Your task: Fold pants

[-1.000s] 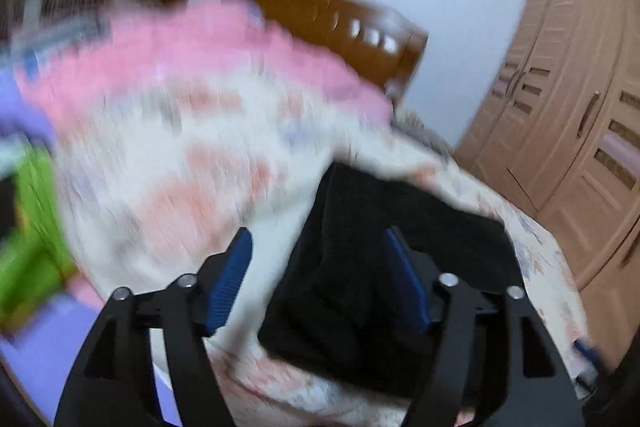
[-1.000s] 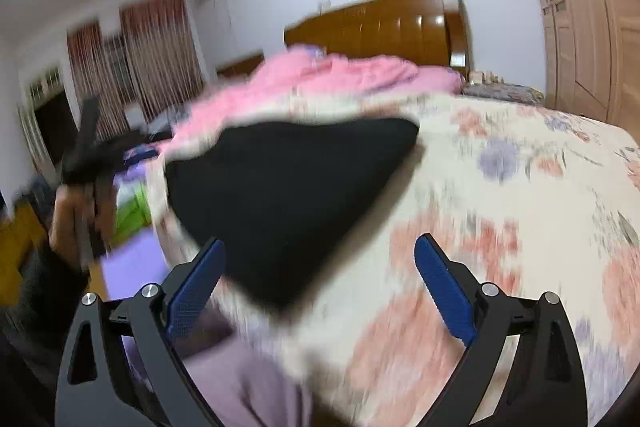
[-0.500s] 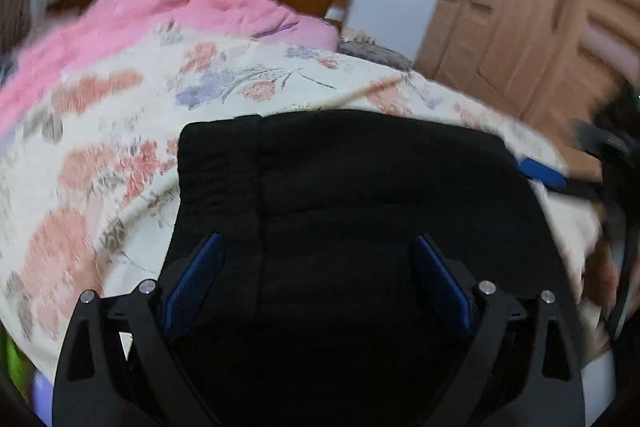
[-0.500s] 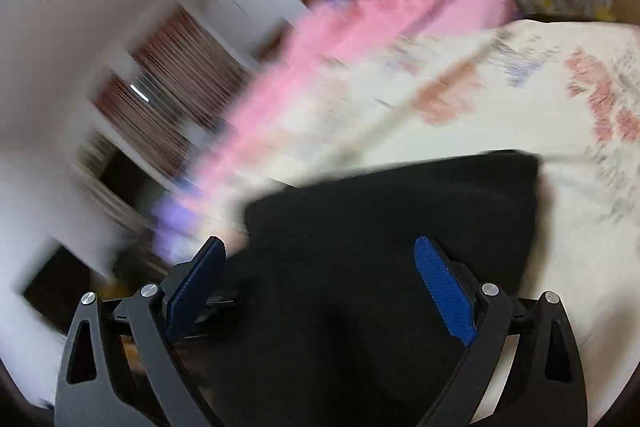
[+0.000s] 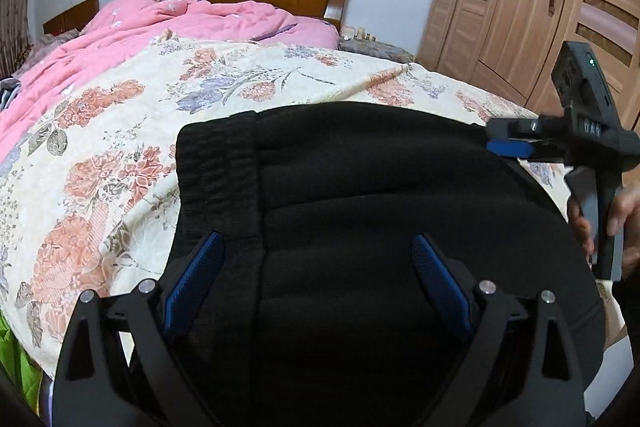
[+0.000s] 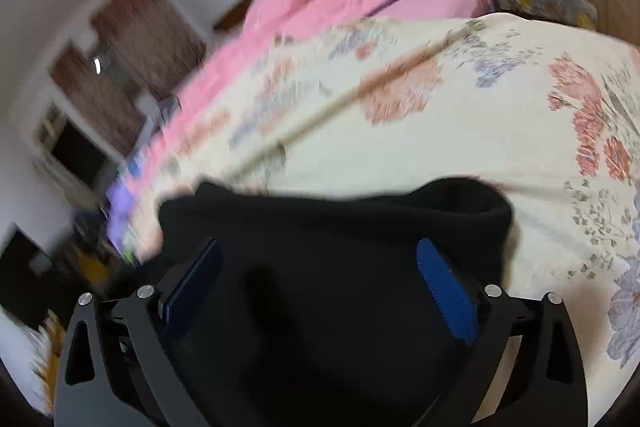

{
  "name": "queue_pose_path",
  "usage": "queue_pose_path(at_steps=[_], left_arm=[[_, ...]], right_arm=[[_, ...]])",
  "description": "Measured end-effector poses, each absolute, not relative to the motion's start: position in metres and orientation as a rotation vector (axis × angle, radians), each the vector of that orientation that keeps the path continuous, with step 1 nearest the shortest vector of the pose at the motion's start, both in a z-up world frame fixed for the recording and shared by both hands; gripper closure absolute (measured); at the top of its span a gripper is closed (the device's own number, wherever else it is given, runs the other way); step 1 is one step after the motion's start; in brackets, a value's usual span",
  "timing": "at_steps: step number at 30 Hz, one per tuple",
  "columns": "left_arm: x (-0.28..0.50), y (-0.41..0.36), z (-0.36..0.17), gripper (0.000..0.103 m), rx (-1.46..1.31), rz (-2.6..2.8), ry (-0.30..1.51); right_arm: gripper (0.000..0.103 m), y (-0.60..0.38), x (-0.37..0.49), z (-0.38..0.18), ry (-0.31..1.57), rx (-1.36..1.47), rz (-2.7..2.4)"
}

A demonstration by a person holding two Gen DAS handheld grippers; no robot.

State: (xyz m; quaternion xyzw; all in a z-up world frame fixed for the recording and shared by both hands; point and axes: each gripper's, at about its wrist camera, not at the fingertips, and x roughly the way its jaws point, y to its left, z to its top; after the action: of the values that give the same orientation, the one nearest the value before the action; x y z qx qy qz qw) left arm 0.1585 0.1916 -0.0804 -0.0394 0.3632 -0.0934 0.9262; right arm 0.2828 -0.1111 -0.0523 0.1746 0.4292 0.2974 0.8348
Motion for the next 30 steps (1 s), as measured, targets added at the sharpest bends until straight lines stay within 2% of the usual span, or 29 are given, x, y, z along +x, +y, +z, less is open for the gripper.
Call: queue_pose_path(at_steps=[2,4,7,11,14,17,20,22,25,28,30], left_arm=[[0.158,0.192,-0.08,0.009,-0.077,-0.191,0.743],[0.157,0.191,-0.081,0.008,-0.074,-0.189,0.739],[0.157,0.191,-0.081,0.008,-0.072,-0.185,0.739],[0.158,0.191,-0.081,0.008,-0.068,-0.186,0.742],[0.158,0.189,-0.082,0.008,-0.051,-0.181,0.747],[0.158,0.189,-0.082,0.008,-0.048,-0.179,0.744],[0.158,0.188,-0.083,0.008,-0.044,-0.173,0.74],[0.158,0.188,-0.082,0.008,-0.045,-0.177,0.749],[0.155,0.188,-0.064,0.008,-0.058,-0.178,0.804],[0.147,0.203,-0.026,0.008,-0.244,-0.291,0.742],[0.155,0.201,-0.012,0.007,-0.25,-0.311,0.726]], right_arm=[[0.006,-0.119,0.262,-0.034,0.829,0.39,0.556],[0.005,-0.11,0.242,-0.03,0.851,0.432,0.713],[0.004,-0.088,0.209,-0.041,0.905,0.395,0.901],[0.008,-0.096,0.192,-0.065,0.929,0.256,0.713],[0.007,-0.115,0.158,-0.048,0.833,0.343,0.667],[0.005,-0.1,0.116,-0.036,0.788,0.296,0.839],[0.004,-0.077,0.096,-0.061,0.861,0.195,0.907],[0.005,-0.081,0.091,-0.071,0.818,0.182,0.902],[0.005,-0.076,0.095,-0.067,0.841,0.179,0.866],[0.004,-0.07,0.09,-0.071,0.825,0.126,0.836],[0.004,-0.065,0.088,-0.072,0.81,0.085,0.818]])
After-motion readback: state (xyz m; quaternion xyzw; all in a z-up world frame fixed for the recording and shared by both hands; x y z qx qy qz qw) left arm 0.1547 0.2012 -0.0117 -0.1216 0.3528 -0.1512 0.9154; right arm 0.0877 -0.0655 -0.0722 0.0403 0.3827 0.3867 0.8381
